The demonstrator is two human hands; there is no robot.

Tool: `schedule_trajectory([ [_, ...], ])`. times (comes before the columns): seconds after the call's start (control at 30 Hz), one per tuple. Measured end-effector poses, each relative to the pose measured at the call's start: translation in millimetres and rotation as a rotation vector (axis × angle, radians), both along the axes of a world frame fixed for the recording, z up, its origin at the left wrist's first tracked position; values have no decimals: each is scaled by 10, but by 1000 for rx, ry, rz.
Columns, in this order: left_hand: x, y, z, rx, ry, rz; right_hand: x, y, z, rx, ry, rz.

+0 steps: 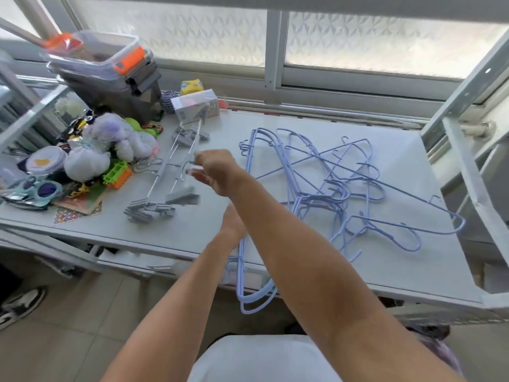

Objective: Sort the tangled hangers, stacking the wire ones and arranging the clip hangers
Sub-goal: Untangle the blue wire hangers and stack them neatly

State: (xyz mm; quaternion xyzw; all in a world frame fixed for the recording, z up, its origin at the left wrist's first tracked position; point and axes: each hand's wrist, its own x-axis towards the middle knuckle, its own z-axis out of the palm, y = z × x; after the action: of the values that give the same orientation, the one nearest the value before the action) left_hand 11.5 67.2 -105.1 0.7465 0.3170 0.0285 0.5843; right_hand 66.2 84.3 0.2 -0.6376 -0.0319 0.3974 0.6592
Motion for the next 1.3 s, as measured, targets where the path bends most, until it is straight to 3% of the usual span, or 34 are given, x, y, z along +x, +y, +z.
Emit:
schedule_trajectory([
  [0.07, -7, -5, -3, 30, -10, 1, -16, 10, -29, -31, -105, 24],
  [0.17, 9, 9, -18, 13, 2, 12, 25, -496, -159, -254, -514, -47],
  [0.27, 32, 45, -79, -133, -44, 55, 99, -1472, -338, -550, -765, -393],
  [0.33, 35, 60, -88, -179, -43, 73, 200, -2110, -546, -792, -791, -516],
  [0.43, 41, 56, -64, -217, -37, 86, 240, -2594, -748, -1108, -668, -225],
  [0.53, 49, 51, -61, -248, -44, 94, 205, -2666, -792, -1247, -768, -76],
  [0.7, 47, 72, -72, -274, -44, 110, 234, -2744, -769, -1133, -911, -268],
  [1.0, 29, 90, -125, -295, -35, 87, 414, -2943, -471, -982, -972, -561],
  [1.17, 49, 78, -109, -321, -70, 17, 284, -2789, 308, -650, -1081, -412],
  [1.3, 69, 95, -73, -358, -26, 2, 222, -2616, 671, -140, -789, -314],
])
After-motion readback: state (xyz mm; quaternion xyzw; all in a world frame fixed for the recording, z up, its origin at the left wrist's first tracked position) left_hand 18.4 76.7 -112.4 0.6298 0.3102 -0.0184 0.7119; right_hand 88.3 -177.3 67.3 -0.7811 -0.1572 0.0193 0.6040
